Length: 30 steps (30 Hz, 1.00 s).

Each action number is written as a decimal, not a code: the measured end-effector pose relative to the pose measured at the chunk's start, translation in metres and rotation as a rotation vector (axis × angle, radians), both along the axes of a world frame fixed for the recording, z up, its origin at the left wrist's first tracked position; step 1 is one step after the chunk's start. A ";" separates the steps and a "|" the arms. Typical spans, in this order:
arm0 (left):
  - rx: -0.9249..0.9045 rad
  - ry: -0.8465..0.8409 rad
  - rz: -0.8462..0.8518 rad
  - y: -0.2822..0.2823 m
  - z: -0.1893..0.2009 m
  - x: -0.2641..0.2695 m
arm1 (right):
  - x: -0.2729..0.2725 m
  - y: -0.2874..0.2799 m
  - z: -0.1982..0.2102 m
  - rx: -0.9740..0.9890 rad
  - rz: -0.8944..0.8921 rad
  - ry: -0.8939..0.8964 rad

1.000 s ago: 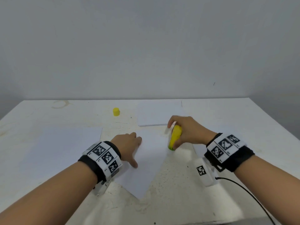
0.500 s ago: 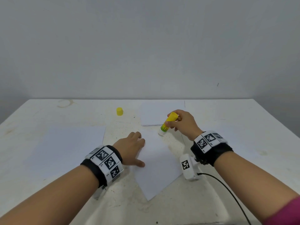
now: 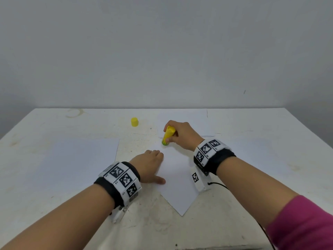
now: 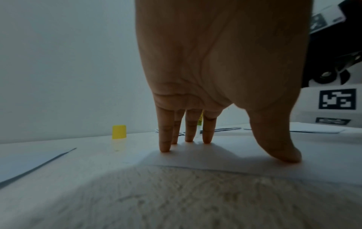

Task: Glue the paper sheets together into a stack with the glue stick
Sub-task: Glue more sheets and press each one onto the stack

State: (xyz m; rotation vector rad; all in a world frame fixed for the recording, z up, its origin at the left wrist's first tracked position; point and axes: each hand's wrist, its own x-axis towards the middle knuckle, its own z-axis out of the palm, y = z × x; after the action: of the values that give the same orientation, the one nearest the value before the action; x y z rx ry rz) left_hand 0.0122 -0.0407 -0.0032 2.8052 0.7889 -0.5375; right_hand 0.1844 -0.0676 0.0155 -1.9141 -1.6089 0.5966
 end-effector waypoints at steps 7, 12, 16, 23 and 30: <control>0.013 -0.029 0.008 0.011 0.003 0.003 | 0.024 -0.042 0.013 -0.150 0.125 -0.167; 0.062 0.035 -0.016 0.013 0.003 0.008 | 0.036 -0.081 0.019 -0.203 0.152 -0.185; 0.112 0.051 -0.030 0.013 0.005 0.011 | 0.043 -0.101 0.023 -0.257 0.179 -0.204; 0.281 0.060 -0.062 0.008 0.008 0.011 | 0.061 -0.109 0.034 -0.298 0.185 -0.236; 0.101 0.003 -0.194 0.003 0.002 0.005 | 0.072 -0.091 0.030 0.032 -0.109 0.029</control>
State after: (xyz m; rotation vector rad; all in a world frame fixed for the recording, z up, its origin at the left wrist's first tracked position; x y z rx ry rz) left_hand 0.0173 -0.0374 -0.0012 2.9945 0.5613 -0.5452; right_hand 0.2566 -0.1589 0.0459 -1.9469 -1.4773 0.5476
